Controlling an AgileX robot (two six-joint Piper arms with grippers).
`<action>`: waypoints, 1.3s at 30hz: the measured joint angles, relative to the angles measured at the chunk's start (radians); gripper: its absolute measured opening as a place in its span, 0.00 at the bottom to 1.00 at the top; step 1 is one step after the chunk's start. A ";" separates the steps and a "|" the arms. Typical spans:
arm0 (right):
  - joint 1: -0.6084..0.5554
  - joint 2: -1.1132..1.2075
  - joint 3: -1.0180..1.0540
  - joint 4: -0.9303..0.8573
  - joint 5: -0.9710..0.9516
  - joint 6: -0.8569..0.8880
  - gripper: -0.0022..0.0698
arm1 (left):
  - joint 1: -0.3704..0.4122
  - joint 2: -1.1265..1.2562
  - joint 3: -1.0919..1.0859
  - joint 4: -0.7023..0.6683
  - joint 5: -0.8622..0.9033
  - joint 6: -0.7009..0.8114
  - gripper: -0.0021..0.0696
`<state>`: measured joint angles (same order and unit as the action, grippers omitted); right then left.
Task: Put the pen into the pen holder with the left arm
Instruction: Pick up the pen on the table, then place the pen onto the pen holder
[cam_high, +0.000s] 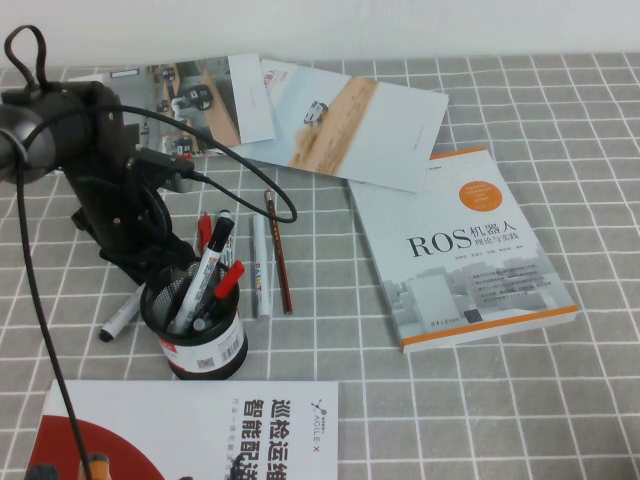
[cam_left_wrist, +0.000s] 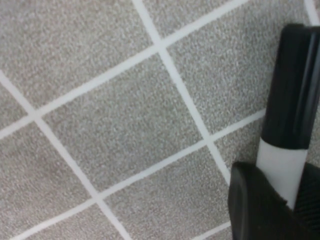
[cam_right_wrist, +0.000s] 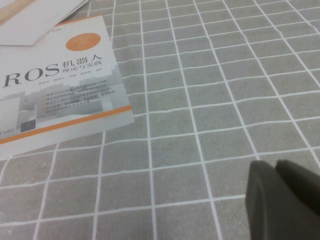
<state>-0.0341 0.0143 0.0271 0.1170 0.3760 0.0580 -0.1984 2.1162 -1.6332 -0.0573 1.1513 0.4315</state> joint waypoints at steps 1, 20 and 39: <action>0.000 0.000 0.000 0.000 0.000 0.000 0.01 | 0.000 0.000 0.000 0.000 0.000 0.000 0.19; 0.000 0.000 0.000 0.000 0.000 0.000 0.01 | 0.000 -0.436 0.000 -0.018 0.009 -0.047 0.19; 0.000 0.000 0.000 0.000 0.000 0.000 0.01 | 0.000 -1.078 0.787 -0.447 -0.620 0.230 0.19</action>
<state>-0.0341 0.0143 0.0271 0.1170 0.3760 0.0580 -0.1984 1.0382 -0.8457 -0.5045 0.5308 0.6619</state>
